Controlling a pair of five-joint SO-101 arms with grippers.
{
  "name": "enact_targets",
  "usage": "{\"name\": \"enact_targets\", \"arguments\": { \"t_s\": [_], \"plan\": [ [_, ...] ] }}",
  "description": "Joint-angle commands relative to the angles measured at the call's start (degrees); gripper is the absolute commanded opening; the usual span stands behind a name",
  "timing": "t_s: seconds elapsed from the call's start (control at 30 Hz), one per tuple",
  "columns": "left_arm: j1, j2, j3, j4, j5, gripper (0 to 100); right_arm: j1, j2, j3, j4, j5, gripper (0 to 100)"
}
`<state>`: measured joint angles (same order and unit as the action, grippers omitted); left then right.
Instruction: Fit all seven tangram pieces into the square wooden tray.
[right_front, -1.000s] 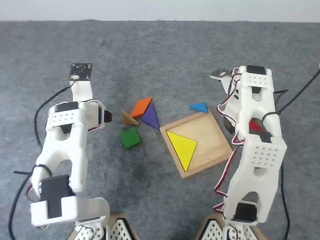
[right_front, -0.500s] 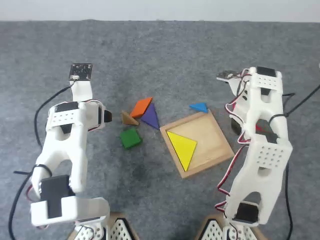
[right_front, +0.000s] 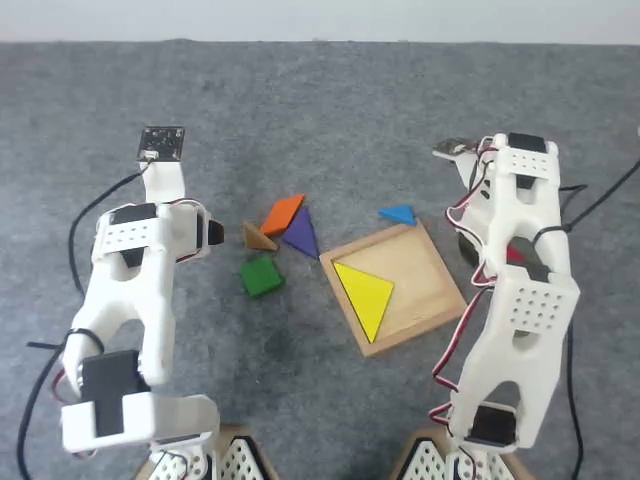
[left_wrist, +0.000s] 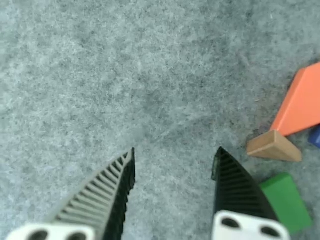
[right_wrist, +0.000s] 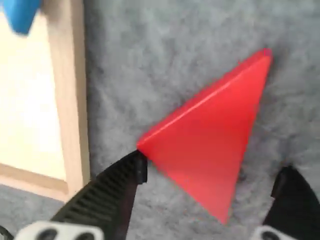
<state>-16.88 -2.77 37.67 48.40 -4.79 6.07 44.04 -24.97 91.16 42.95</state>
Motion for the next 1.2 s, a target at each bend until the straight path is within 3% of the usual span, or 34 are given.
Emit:
{"name": "enact_targets", "arguments": {
  "t_s": [0.0, 0.87, 1.17],
  "plan": [
    [-0.4, -0.3, -0.5, -1.2, 0.1, 25, -0.6, 0.1, -3.2, 0.0, -5.1, 38.7],
    [-0.4, -0.3, -0.5, -1.2, 0.1, 25, -5.8, 0.0, -4.7, -2.9, -14.9, 38.7],
    [-0.3, -0.2, -0.6, -1.2, -1.7, 25, -4.7, -11.2, -3.0, -3.9, -16.4, 38.7]
  ]
}}
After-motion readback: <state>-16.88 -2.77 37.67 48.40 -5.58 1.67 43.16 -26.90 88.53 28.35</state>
